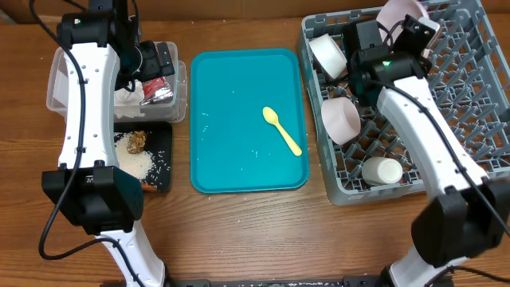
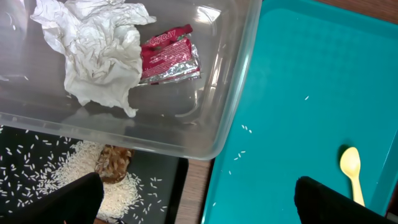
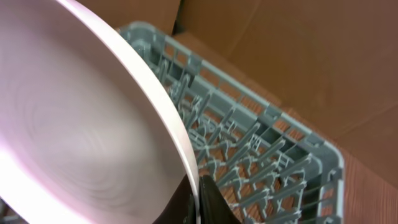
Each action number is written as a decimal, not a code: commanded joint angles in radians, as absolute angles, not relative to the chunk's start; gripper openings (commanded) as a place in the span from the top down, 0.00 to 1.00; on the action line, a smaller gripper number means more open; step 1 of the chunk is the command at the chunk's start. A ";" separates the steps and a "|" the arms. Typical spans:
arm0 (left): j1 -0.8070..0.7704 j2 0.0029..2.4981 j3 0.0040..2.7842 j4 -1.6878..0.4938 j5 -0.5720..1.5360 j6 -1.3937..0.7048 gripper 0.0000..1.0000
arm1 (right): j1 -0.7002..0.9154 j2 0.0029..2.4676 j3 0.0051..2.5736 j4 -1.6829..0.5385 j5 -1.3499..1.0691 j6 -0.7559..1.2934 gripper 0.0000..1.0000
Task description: Sort waste into correct bins and load items into the dishwasher
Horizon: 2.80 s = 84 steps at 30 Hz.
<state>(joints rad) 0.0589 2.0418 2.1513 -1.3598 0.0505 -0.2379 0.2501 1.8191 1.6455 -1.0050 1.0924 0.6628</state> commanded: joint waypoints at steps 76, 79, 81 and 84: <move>0.052 2.028 2.175 -1.356 0.044 -0.259 0.00 | 0.448 2.194 1.897 -1.246 -0.411 -0.026 0.96; 0.052 2.028 2.175 -1.356 0.044 -0.259 0.00 | 0.448 2.131 1.971 -1.304 -0.452 -0.026 0.96; 0.052 2.028 2.175 -1.356 0.044 -0.259 0.00 | 0.448 2.077 2.020 -1.340 -0.466 -0.022 0.96; 0.052 2.028 2.175 -1.356 0.044 -0.259 0.00 | 0.412 1.954 2.087 -1.395 -0.465 0.041 0.96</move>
<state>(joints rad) 0.0589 2.0418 2.1513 -1.3598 0.0505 -0.2379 0.4446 2.1216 2.0052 -1.3659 -0.4263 -0.0143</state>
